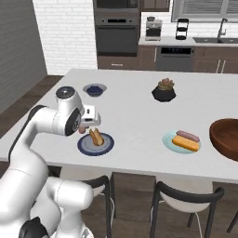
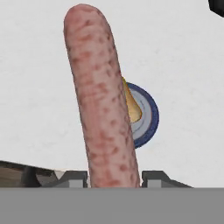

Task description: Place one bun and one sausage from the bowl on each plate.

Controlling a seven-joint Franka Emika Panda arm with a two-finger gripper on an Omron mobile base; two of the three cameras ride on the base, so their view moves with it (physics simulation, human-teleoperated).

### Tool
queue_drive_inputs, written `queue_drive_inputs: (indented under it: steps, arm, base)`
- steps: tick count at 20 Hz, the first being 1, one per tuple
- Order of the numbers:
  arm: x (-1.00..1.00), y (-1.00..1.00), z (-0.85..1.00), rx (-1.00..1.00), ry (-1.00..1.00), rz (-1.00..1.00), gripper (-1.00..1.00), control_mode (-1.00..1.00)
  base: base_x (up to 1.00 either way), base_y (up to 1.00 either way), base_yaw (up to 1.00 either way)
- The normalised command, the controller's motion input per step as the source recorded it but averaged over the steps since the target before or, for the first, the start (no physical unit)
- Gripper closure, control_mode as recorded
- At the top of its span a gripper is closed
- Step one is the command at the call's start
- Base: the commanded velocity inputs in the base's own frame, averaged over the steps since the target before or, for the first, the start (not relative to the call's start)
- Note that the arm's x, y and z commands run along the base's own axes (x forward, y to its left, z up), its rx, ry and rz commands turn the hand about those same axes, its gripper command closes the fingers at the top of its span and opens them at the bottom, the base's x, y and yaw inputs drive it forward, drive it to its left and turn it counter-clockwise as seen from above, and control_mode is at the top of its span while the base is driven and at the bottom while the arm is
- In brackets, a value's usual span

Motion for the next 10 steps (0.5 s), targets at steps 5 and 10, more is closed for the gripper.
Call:
queue_drive_inputs:
  steps: [5,10]
  arm:
    - [0.48,0.78,-0.25,-0.08,0.28,0.06,1.00,-1.00]
    - [0.02,-0.11,-0.77,-0.14,0.06,0.00,1.00,-1.00]
  base:
    - [0.00,0.00,0.00]
    - [0.00,0.00,0.00]
